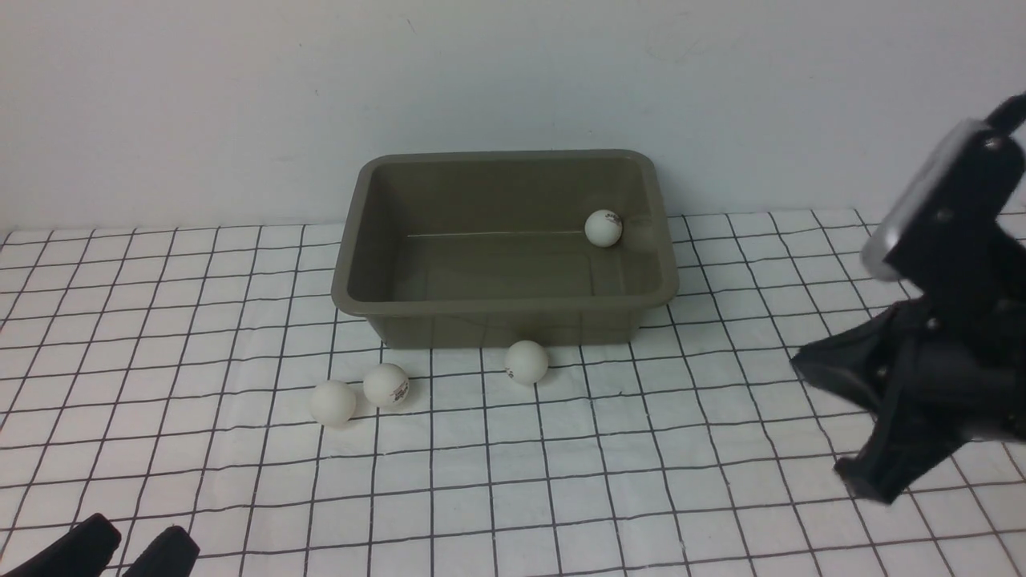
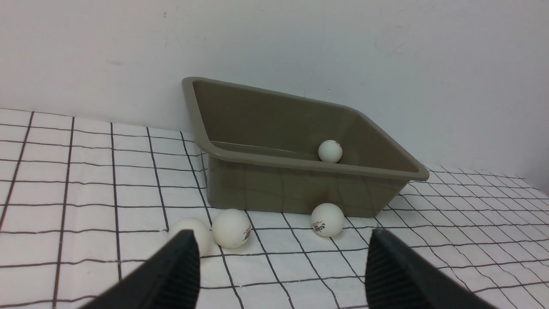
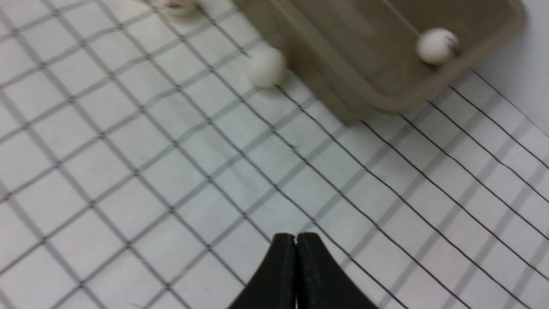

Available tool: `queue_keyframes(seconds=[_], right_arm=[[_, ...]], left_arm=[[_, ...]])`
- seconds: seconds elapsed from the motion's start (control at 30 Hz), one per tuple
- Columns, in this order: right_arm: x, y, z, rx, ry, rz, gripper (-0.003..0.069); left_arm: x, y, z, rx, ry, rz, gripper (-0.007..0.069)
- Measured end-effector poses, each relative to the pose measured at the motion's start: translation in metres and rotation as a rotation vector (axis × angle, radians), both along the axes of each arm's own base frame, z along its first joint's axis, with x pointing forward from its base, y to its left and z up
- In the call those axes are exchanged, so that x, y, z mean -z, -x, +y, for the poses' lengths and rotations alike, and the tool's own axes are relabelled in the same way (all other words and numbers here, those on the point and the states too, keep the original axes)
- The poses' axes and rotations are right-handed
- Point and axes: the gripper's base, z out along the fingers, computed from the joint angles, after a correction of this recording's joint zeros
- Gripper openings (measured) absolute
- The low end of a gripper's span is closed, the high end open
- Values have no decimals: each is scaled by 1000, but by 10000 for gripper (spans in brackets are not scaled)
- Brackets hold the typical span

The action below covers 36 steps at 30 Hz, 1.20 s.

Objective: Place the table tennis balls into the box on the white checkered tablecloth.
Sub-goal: 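Reach for and grasp a ping pong ball on the table beside the basket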

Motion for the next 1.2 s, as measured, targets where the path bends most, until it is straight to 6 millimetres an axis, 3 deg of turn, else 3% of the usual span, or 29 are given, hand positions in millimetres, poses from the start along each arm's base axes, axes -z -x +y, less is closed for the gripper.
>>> queue_keyframes(seconds=[0.13, 0.2, 0.37, 0.47, 0.5, 0.57, 0.77, 0.9, 0.97, 1.1, 1.2], right_arm=[[-15, -4, -35, 272, -25, -87, -16], [-34, 5, -51, 384, -79, -172, -16], [-70, 31, -68, 459, -168, -320, -16], [-89, 65, -79, 486, -252, -368, -16], [-89, 67, -80, 486, -255, -366, -16], [-89, 90, -83, 457, -272, -324, -16], [-85, 94, -76, 379, -280, -273, -16], [-85, 96, -71, 331, -292, -253, -16], [-85, 96, -71, 324, -291, -253, -16], [-83, 97, -70, 309, -278, -241, -16], [-83, 97, -70, 306, -269, -236, -16]], left_arm=[[0, 0, 0, 0, 0, 0, 469], [0, 0, 0, 1, 1, 0, 469], [0, 0, 0, 2, -2, 0, 469], [-1, 0, 0, 5, -18, -13, 469], [-1, 0, 0, 5, -16, -14, 469], [-2, -2, 0, 2, -15, -13, 468], [-15, -11, 3, -19, -9, 23, 463], [-50, -29, 4, -15, -41, 41, 457], [-57, -34, 4, -12, -42, 48, 457], [-92, -76, 0, 86, -30, 134, 457], [-96, -99, -4, 179, -59, 204, 457]])
